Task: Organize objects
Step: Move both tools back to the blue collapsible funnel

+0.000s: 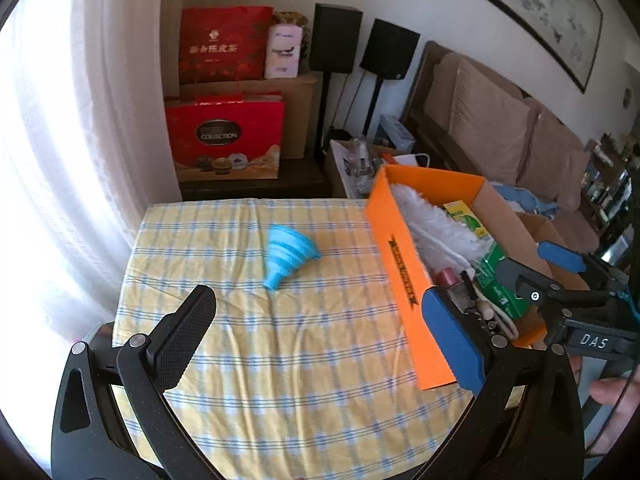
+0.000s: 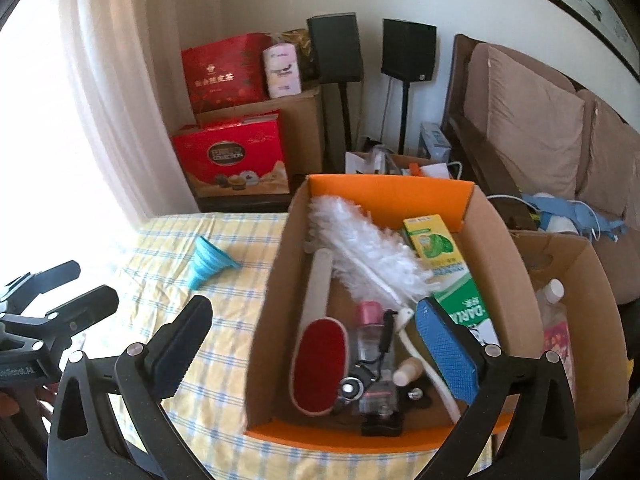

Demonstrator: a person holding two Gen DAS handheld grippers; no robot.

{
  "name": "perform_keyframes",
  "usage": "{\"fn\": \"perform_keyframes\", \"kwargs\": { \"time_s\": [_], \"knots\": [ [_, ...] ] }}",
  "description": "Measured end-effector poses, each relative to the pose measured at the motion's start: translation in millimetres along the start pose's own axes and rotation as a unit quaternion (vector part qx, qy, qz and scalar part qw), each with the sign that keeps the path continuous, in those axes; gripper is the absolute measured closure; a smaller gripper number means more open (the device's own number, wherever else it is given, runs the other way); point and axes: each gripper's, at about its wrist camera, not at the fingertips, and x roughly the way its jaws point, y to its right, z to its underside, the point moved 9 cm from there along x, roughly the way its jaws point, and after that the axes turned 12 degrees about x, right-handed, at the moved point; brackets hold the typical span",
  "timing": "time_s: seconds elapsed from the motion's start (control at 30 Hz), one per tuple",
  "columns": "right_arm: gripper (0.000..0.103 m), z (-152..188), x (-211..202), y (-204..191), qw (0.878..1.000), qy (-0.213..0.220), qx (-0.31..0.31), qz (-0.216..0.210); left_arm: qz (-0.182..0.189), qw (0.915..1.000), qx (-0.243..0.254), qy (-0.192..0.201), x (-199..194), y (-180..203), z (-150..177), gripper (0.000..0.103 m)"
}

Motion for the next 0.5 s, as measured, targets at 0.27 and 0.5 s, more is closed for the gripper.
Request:
{"fn": "perform_keyframes", "kwargs": {
  "time_s": [0.27,0.5],
  "knots": [
    [0.000,-6.2,14.6,-27.9,1.000,-0.007,-0.015,-0.017,-0.004,0.9997,-0.022,-0.003,3.7,-37.1,7.5,0.000],
    [0.000,-14.7,39.8,-54.7,0.998,-0.026,-0.021,-0.046,-0.004,0.9997,-0.017,-0.019,26.8,-54.5,21.1,0.004]
  ]
}}
